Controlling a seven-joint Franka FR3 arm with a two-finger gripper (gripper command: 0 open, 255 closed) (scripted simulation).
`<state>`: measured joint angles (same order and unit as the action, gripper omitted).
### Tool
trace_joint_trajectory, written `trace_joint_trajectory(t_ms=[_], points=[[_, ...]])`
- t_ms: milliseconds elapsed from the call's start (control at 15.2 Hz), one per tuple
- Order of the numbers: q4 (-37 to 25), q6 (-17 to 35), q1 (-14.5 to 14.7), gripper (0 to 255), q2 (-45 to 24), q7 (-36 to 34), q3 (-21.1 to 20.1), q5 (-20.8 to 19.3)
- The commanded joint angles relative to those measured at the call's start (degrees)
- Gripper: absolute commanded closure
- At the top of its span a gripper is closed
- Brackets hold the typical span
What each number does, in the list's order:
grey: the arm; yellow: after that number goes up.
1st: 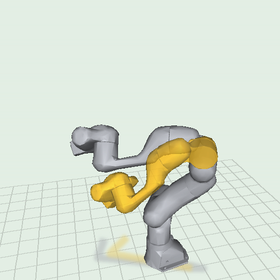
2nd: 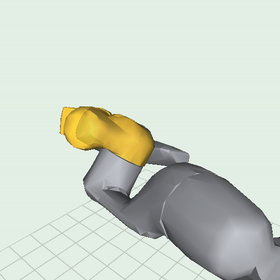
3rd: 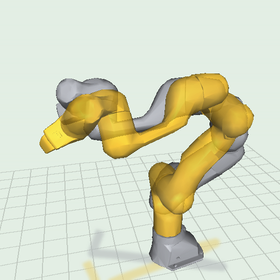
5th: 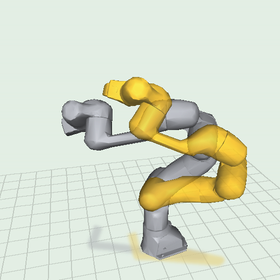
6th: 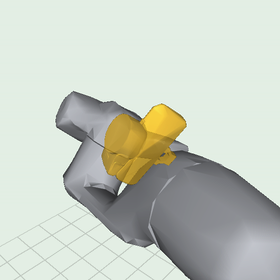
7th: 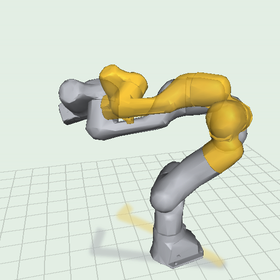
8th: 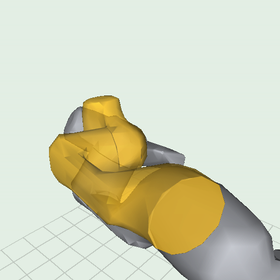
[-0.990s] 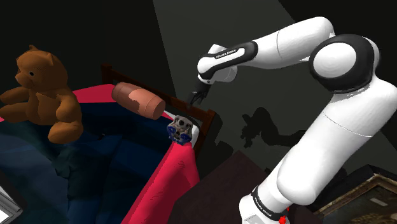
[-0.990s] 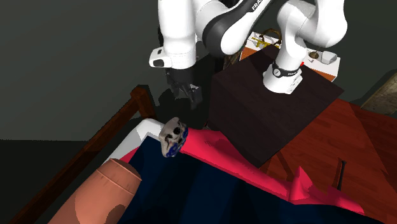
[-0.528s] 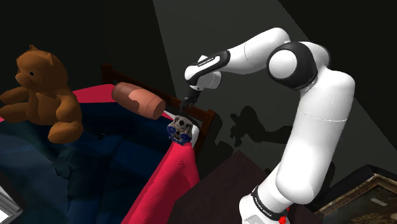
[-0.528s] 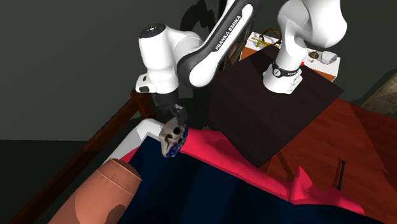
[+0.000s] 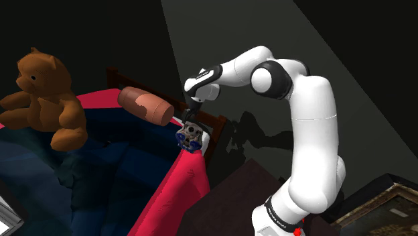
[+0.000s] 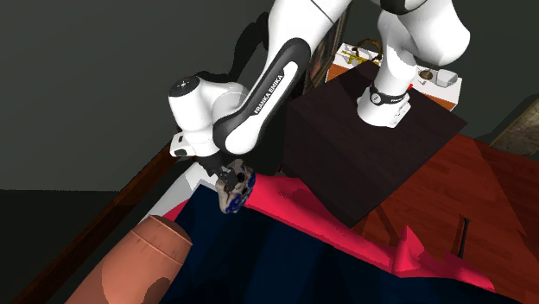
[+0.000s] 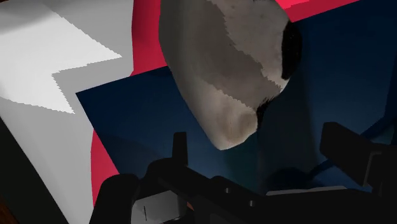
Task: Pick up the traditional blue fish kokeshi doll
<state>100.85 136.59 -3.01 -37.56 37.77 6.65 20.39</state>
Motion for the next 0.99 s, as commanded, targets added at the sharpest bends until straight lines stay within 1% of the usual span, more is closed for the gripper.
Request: trace_joint_trajectory(t_ms=[0,396,528,594,924], points=[[-1.39,0.47,-0.2,0,-1.98,0.36,-0.39,0.29],[-2.48,3.3,-0.7,0,-5.94,1.38,-1.17,1.19],[-2.47,3.3,-0.7,0,-5.94,1.38,-1.17,1.19],[-2.38,3.36,-0.71,255,-5.9,1.42,-1.18,1.21],[-2.46,3.32,-0.68,255,-5.93,1.36,-1.18,1.2]])
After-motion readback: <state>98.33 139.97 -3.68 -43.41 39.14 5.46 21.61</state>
